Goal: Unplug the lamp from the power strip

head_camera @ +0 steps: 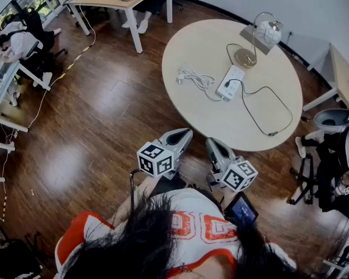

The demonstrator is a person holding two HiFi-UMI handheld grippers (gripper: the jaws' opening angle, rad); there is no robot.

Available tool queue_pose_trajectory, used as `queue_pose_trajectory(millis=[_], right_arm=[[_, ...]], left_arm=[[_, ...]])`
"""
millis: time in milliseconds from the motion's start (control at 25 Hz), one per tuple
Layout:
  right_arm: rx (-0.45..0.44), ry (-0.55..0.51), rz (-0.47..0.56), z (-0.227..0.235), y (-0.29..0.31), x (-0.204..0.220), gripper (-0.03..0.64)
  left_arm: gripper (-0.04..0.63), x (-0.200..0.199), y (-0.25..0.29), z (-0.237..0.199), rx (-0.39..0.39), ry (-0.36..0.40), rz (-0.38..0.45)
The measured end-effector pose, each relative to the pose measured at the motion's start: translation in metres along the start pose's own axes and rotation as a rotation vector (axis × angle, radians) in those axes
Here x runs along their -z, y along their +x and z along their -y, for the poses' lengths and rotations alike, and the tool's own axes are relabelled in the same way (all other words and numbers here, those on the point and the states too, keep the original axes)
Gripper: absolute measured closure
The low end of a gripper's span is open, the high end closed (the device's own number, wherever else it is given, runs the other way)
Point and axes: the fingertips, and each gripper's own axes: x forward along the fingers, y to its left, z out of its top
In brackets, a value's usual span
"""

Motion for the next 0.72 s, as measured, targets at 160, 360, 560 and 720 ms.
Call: queue_pose_trajectory(millis=[160,360,560,720], right_arm=[[0.055,-0.019,-0.005,0.008,0.014,-0.003,0.617],[0.113,-0.023,-0.020,0.018,0.015,-0.009,0.617],[0.169,-0.019,-0.047,0.031,0.009,-0.012,0.617],[0.174,-0.006,-0.082,0.043,0.010,-0.012,0.615]], left_arm=[[0.595,-0.004,0.007,-0.013,0.029,0.011,-0.007],[0.595,-0.011,0.017,-0.022,0.056,-0.008,-0.004],[0.595,-0.008,0.027,-0.028,0.063,-0.055,-0.002],[0.595,-0.003,0.034,-0.032,0.055,-0.088,-0.003]])
